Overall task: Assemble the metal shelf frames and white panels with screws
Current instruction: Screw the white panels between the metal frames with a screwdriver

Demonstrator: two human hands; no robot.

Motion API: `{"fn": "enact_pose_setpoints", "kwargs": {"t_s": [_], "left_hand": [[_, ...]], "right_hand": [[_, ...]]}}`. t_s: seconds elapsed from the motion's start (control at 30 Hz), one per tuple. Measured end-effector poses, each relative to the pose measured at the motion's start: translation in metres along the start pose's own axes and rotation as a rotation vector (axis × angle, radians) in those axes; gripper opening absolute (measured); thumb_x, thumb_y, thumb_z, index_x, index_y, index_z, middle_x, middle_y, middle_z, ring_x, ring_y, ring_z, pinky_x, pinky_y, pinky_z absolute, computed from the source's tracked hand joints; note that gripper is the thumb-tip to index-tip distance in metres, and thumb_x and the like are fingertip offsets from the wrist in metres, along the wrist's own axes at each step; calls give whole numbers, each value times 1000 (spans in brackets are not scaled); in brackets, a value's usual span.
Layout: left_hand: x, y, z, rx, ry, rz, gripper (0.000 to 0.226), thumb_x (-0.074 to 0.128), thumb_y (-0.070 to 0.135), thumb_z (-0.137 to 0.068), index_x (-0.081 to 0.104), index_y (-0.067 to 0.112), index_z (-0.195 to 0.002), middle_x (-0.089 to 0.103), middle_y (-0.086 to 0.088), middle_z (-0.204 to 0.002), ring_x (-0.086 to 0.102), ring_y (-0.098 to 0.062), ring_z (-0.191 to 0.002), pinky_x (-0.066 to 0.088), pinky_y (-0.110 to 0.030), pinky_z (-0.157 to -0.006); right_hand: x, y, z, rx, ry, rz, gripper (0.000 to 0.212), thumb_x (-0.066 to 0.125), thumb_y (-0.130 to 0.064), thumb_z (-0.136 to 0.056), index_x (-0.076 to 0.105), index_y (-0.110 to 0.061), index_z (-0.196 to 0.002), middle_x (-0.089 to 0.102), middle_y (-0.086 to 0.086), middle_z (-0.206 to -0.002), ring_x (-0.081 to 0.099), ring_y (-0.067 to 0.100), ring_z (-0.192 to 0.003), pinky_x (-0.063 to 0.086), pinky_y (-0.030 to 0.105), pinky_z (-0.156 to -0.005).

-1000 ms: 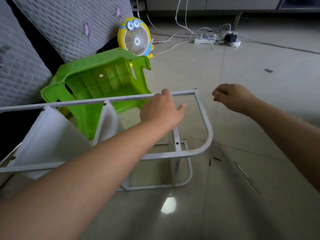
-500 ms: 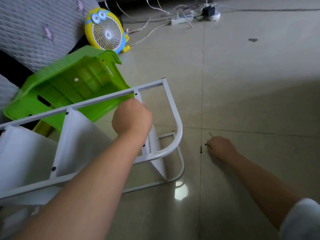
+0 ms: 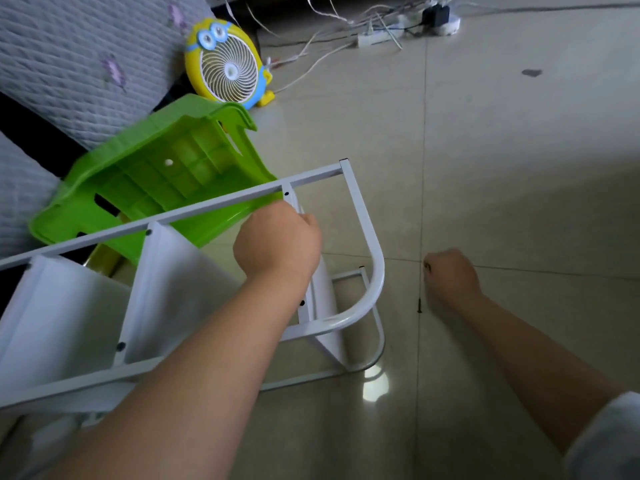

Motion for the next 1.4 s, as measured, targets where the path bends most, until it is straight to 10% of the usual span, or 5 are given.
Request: {"fn": "enact_pose_setpoints", "kwargs": {"t_s": [0.3,0.43,0.57,0.9,1.4], "left_hand": [[0,7,15,99,-71,7,24,42,23,-92,60,7,-95,61,-11,-98,57,-31,-93,34,-28,-64],[1,15,34,247,-104,-21,26,41,24,-91,59,8,-99,62,-10,-104,58,-29,-98,32,-27,-64],[2,9,47,306,-147,27,27,39,26,-91,59,8,-95,62,-12,-104,57,-31,-97,32,-27,-64],[-9,2,55,365,-60,134,24,44,25,-89,40,12,-69,33,0,-61,40,-23,-70,17,-23,-45],[-3,-3,51,318,-78,185,38,47,26,-87,29,15,-55,33,2,-57,26,-12,-49,16,-25,-44]], "right_hand": [[-202,-72,-6,-145,427,-409,24,52,-8,-90,66,-3,-109,68,12,-101,56,24,-95,33,21,-79],[-252,-109,15,-200,440,-634,19,59,-12,-87,69,-9,-102,58,-10,-74,51,-15,-60,35,2,-60],[-255,-153,38,-326,310,-658,15,63,-9,-84,71,-9,-97,60,-10,-78,50,-19,-58,41,7,-63],[-221,-186,46,-427,158,-484,15,63,-4,-84,71,-4,-97,63,-3,-81,55,6,-65,39,2,-64],[-218,-210,54,-709,182,-177,15,61,0,-83,71,1,-93,71,16,-86,65,31,-76,46,31,-70]]}}
Point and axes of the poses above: each hand's wrist, its own z-axis away from the middle knuckle, its own x-axis out of the palm, y = z × x, the point moved 10 cm from there along -z, towards the middle knuckle
